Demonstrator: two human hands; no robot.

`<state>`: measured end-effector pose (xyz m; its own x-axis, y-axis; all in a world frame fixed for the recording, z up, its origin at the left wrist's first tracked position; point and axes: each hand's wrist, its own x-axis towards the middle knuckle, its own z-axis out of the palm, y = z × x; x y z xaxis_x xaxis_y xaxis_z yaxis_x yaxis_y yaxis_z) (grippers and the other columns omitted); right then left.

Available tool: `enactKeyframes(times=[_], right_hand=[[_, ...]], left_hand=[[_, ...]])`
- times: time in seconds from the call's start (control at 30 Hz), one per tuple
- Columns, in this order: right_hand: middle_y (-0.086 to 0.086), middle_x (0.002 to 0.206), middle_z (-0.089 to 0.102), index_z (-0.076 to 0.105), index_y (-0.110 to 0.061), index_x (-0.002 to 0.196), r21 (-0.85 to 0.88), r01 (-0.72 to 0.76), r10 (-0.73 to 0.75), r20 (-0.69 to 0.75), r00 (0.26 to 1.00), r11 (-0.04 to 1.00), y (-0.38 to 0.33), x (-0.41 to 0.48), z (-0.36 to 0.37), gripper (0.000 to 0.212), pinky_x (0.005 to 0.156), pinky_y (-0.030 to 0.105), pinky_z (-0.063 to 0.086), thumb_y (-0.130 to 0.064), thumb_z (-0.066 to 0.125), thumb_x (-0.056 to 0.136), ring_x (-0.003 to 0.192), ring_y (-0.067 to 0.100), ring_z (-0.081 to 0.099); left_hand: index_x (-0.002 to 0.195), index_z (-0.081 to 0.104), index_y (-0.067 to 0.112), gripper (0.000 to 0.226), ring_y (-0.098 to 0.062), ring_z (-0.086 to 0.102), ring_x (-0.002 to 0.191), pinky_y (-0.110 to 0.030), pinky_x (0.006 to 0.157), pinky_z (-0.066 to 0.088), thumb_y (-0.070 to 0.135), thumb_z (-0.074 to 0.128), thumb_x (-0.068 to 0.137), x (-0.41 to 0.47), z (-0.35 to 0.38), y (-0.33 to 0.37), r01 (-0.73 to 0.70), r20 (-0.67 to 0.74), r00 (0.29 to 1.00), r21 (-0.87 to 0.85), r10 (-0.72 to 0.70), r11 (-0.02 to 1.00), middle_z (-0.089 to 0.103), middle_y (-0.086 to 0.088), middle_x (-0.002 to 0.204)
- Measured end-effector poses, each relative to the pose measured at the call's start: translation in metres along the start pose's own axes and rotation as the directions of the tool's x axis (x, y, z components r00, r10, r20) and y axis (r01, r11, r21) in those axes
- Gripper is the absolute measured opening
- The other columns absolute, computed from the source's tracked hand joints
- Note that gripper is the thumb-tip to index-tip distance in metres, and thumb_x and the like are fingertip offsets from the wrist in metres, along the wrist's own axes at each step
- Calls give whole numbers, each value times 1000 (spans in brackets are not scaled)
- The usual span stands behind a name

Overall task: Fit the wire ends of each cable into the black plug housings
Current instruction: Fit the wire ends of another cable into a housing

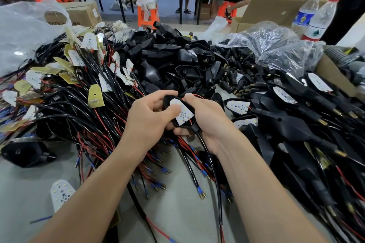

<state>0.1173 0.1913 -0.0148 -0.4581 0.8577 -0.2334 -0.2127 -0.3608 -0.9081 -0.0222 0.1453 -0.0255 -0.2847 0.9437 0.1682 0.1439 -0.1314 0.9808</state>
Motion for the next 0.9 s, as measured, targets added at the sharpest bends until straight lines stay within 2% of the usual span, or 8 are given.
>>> enactKeyframes(times=[0.17,0.27,0.43,0.5,0.6,0.67,0.8,0.9], right_hand=[[16,83,77,68,-1,109,-40,-6,7,13,1000,999,1,1,-2,44,51,30,58,-42,52,105,65,33,74],[14,79,74,67,-6,103,-138,-35,38,19,999,990,-5,-1,-8,40,45,25,51,-43,53,105,55,28,69],[10,71,70,69,-9,97,-391,86,-99,-15,995,916,-20,-7,-18,4,42,19,34,-10,65,96,44,13,46],[6,65,70,72,-13,89,-503,171,-244,-82,966,847,-22,-7,-16,14,41,17,34,-1,65,90,42,8,47],[0,61,70,75,-21,78,-689,307,-511,-108,853,657,-26,-7,-11,21,38,15,36,-5,66,87,38,6,49],[-8,63,71,76,-26,75,-790,348,-632,-65,772,506,-31,-6,-8,19,49,15,45,-12,69,85,47,8,60],[-18,67,72,78,-32,73,-899,310,-622,55,781,310,-55,-3,1,13,62,17,51,-22,76,82,65,1,67],[-16,68,68,78,-30,73,-938,275,-601,98,793,210,-76,-3,8,5,71,28,56,-33,82,75,72,6,66]], left_hand=[[90,81,20,26,-17,62,51,-25,53,54,-4,80,82,-1,-3,4,34,-34,999,-155,-39,987,77,-8,76],[89,81,22,30,-18,74,72,-29,71,61,-4,84,76,0,-6,7,-16,-184,983,-157,-14,988,80,-5,82],[90,78,22,29,-20,77,83,-30,79,64,-2,87,76,8,-19,5,-14,-371,924,-268,-90,963,80,-3,85],[88,76,24,31,-16,76,83,-33,82,63,-1,88,74,8,-21,3,-4,-361,930,-210,-73,978,80,0,85],[91,75,29,36,-15,77,87,-36,83,61,4,92,70,9,-25,3,11,-236,972,-5,-11,1000,80,5,90],[101,77,37,40,-14,77,87,-32,79,61,16,92,70,6,-25,3,-2,-101,995,120,14,993,80,9,93],[102,77,53,44,-9,77,89,-30,82,59,22,89,73,3,-22,5,11,59,998,127,-19,992,80,13,96],[98,83,41,34,-13,78,87,-26,76,59,24,86,68,5,-24,7,39,10,999,14,-39,999,81,5,93]])
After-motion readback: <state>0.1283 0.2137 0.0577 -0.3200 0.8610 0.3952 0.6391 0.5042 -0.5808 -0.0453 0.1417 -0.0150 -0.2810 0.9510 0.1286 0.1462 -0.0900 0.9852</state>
